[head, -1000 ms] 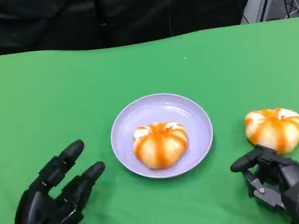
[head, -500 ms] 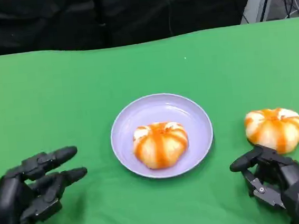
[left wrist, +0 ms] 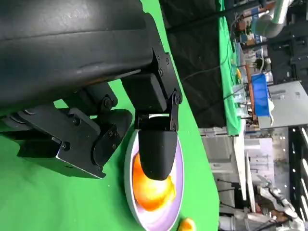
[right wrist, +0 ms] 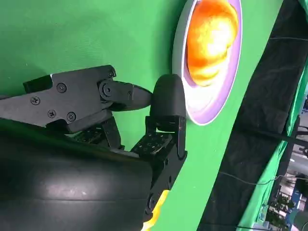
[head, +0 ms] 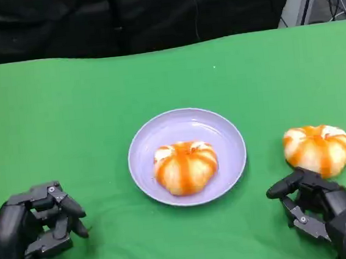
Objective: Grasp the bread from the table and place it into the plate.
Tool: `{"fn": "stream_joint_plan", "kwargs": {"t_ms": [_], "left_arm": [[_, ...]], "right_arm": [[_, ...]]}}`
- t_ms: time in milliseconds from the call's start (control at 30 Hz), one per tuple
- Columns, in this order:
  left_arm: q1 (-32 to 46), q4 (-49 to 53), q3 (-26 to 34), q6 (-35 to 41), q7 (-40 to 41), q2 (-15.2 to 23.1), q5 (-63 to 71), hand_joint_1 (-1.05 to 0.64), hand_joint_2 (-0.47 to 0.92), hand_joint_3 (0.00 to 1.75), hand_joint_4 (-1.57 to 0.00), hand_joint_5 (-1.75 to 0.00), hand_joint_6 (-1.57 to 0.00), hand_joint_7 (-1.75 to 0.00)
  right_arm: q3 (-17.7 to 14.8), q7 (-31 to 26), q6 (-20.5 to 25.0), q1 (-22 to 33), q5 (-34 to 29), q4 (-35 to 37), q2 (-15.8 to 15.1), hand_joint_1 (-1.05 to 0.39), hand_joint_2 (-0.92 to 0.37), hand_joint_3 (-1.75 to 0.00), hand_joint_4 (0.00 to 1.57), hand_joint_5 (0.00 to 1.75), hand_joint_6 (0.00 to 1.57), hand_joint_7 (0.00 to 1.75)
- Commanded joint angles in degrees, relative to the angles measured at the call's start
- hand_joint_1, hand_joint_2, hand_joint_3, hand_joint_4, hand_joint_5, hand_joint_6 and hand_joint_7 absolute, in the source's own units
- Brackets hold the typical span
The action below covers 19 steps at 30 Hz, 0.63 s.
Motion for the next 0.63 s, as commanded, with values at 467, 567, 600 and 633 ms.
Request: {"fn": "stream_joint_plan", "kwargs": {"t_ms": [467,567,600,633], "left_arm": [[-1.4,4.9,0.2,-2.9,2.2,0.6,0.1,0.05,0.51,1.28,-1.03,-1.54,-1.01,-1.31],[-1.4,4.8,0.2,-3.4,2.3,0.5,0.3,0.06,0.53,1.26,-1.04,-1.55,-1.01,-1.32],[-1.4,4.8,0.2,-3.6,2.3,0.5,0.3,0.07,0.53,1.26,-1.04,-1.55,-1.01,-1.32],[-1.5,5.3,0.1,-4.2,2.3,0.6,0.6,0.07,0.53,1.26,-1.04,-1.55,-1.01,-1.32]], "right_arm": [[-1.0,-0.1,0.1,0.5,0.2,2.5,-1.7,-0.3,-0.92,-0.4,0.68,1.75,0.77,1.12],[-1.0,0.2,0.0,0.6,0.4,2.4,-1.6,-0.29,-0.92,-0.4,0.69,1.75,0.77,1.11],[-1.0,0.2,0.0,0.6,0.4,2.4,-1.7,-0.29,-0.92,-0.4,0.69,1.75,0.78,1.11],[-1.0,0.3,0.0,0.5,0.5,2.4,-1.7,-0.29,-0.92,-0.4,0.69,1.75,0.78,1.11]]}}
